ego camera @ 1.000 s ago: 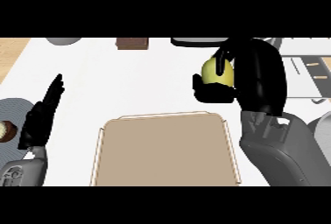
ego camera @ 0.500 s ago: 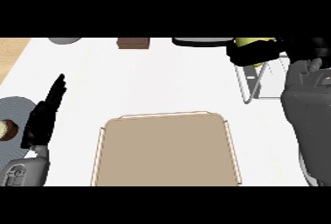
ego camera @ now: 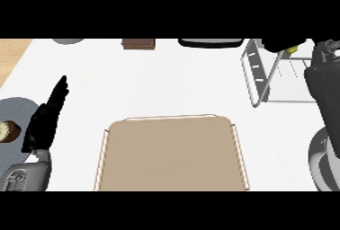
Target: Pick the lemon from the tray and place it in the tiered basket
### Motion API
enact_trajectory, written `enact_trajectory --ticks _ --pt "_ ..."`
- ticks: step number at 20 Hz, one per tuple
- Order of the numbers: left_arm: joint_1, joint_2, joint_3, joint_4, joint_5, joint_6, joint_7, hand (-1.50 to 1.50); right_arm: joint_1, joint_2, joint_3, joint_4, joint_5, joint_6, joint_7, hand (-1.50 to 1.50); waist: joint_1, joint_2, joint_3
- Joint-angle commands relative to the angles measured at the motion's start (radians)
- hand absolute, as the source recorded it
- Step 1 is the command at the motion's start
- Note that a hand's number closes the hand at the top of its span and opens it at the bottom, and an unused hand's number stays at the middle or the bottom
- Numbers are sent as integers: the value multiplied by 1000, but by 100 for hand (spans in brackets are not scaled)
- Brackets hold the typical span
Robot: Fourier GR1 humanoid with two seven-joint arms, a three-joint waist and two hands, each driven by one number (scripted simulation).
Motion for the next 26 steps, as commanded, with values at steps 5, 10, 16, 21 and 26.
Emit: enact_trajectory --ticks 5,10,16,21,26 --pt "6 -42 -29 -46 -20 28 23 0 -43 -122 -57 244 98 -82 -169 150 -2 -2 1" --pt "-61 26 20 -13 5 -22 69 0 -92 -121 -82 471 95 -136 -330 150 7 2 1" --pt "-45 -48 -21 27 -33 36 20 0 -88 -147 -167 581 1 -111 -495 150 0 3 1" --pt "-57 26 40 37 26 -36 4 0 -78 -105 -180 680 -16 -80 -515 150 7 6 1" --pt "-10 3 11 11 3 -23 -22 0 -123 -132 -283 786 -95 -15 -462 -150 11 4 1"
